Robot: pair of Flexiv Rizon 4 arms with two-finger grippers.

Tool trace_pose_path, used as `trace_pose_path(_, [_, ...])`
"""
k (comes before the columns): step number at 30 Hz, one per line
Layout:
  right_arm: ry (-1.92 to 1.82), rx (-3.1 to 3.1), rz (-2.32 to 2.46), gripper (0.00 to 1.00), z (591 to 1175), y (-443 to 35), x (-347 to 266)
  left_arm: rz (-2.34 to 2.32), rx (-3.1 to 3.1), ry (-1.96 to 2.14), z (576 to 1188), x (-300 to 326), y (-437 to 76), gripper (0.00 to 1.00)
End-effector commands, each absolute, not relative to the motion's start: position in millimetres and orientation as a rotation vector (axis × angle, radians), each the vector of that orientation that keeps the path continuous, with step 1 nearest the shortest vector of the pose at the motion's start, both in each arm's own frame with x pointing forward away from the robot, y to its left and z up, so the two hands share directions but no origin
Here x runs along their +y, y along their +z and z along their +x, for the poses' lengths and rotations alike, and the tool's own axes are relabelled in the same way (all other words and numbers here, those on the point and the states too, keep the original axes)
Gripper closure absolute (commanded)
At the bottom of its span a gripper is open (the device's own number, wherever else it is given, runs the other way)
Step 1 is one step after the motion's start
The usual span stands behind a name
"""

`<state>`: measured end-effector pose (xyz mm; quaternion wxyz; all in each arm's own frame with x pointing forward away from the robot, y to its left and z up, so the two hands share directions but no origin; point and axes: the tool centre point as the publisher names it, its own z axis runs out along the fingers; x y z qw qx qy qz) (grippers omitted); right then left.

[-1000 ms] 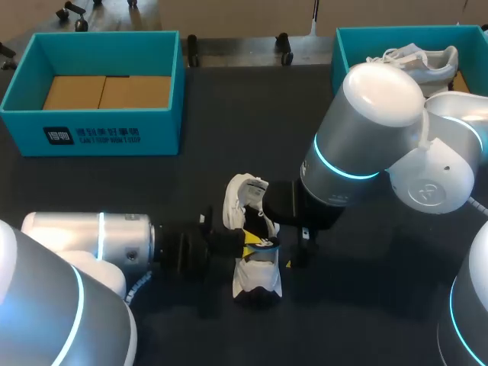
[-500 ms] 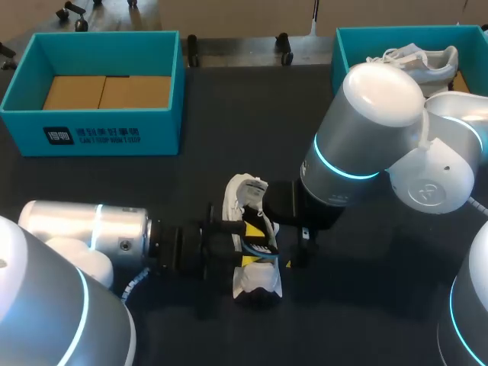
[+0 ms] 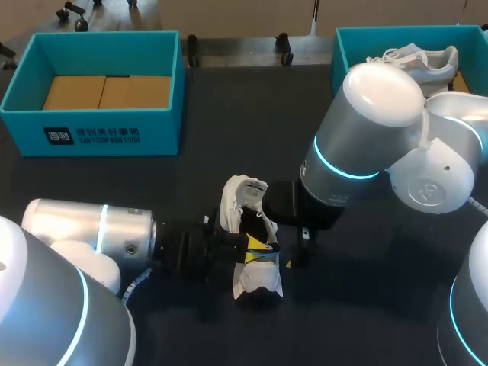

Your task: Take the shoe out of the shoebox, open the shoe tongue, remove and reinsert the insole, then place the shoe into the shoebox

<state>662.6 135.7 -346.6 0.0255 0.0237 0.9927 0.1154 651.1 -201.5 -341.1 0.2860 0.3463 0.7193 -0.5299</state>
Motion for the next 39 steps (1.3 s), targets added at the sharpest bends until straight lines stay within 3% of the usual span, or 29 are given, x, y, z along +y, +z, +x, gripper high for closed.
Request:
trace_pose_path(1, [0.357, 3.066, 0.075, 0.0, 661, -348, 136, 0.915, 1.923, -1.375, 660, -208, -351, 1.0])
trace_pose_path(14, [0.357, 3.066, 0.075, 0.0, 661, -348, 136, 0.854, 1.943, -1.359, 672, -197, -351, 1.0])
trace_pose_path(16, [0.357, 3.066, 0.075, 0.0, 661, -348, 136, 0.842, 1.942, -1.392, 671, -196, -346, 0.61])
trace_pose_path(20, [0.357, 3.066, 0.075, 0.0, 661, -348, 136, 0.837, 1.942, -1.447, 665, -197, -339, 0.51])
trace_pose_path(28, [0.357, 3.066, 0.075, 0.0, 661, -348, 136, 0.85, 1.945, -1.54, 651, -205, -327, 0.54])
trace_pose_path(31, [0.357, 3.066, 0.075, 0.0, 661, -348, 136, 0.858, 1.95, -1.546, 648, -208, -327, 0.63])
trace_pose_path(35, [0.357, 3.066, 0.075, 0.0, 661, -348, 136, 0.869, 1.956, -1.544, 648, -210, -329, 0.97])
trace_pose_path(39, [0.357, 3.066, 0.075, 0.0, 661, -348, 136, 0.88, 1.979, -1.524, 650, -211, -333, 1.0])
